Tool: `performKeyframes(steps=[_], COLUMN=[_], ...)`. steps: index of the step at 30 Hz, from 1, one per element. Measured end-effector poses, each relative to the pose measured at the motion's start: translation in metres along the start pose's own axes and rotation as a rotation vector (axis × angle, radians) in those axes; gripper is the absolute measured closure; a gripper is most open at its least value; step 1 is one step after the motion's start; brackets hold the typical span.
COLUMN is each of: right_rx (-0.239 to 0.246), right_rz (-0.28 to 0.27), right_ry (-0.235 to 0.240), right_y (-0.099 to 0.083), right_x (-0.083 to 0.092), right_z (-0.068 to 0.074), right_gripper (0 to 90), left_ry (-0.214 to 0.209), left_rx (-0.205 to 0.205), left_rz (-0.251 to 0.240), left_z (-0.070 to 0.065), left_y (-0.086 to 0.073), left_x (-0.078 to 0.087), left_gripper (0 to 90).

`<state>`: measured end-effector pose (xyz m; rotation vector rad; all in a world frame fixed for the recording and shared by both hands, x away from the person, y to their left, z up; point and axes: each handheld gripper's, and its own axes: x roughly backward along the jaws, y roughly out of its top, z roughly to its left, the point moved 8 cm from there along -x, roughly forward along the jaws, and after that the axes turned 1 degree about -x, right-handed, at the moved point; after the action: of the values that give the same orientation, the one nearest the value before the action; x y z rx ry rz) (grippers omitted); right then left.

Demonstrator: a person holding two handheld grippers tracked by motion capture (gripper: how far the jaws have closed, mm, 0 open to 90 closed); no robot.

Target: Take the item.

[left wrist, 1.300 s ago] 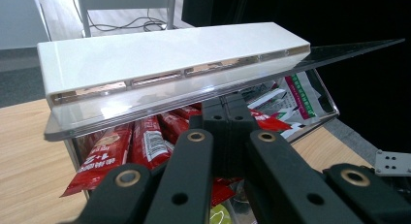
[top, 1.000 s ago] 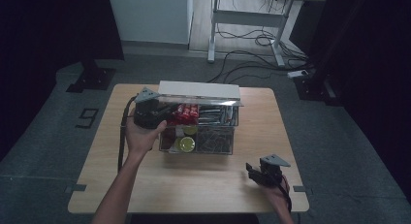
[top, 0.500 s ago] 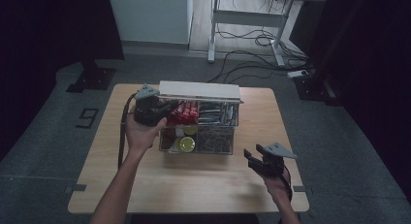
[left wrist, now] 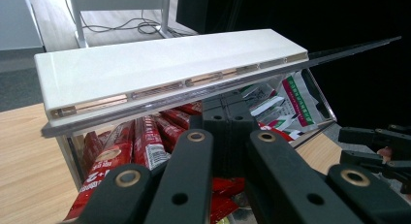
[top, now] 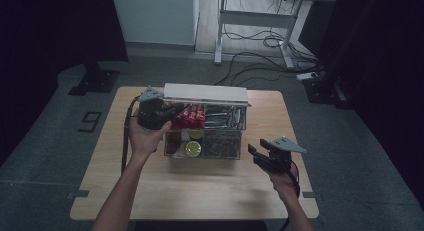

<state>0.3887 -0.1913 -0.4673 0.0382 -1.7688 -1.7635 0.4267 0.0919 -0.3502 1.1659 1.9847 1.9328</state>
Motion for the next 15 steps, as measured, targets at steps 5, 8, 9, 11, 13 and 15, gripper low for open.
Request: performKeyframes(steps=[5,8,9,11,13,15], right_rx=[0.009,0.016,0.014,0.016,0.017,0.018], right_rz=[-0.020,-0.030,-0.030,-0.031,-0.036,-0.036], right_ry=[0.017,0.029,0.034,0.043,0.050,0.058], right_y=[0.011,0.019,0.021,0.024,0.028,0.032], right_x=[0.003,0.005,0.005,0.006,0.007,0.007], right_z=[0.005,0.008,0.010,0.011,0.013,0.014], right_gripper=[46.7,47.1,47.3,47.6,47.8,48.1], left_ry=[-0.001,-0.001,-0.001,-0.001,-0.002,-0.001], left_rx=[0.005,0.005,0.006,0.006,0.007,0.006], left_rz=[-0.003,-0.001,-0.001,-0.001,-0.001,0.000], left_z=[0.000,0.000,0.000,0.000,0.000,0.000], left_y=[0.001,0.001,0.001,0.001,0.002,0.002], left_x=[0.000,0.000,0.000,0.000,0.000,0.000], left_gripper=[90.0,90.0,90.0,90.0,90.0,90.0])
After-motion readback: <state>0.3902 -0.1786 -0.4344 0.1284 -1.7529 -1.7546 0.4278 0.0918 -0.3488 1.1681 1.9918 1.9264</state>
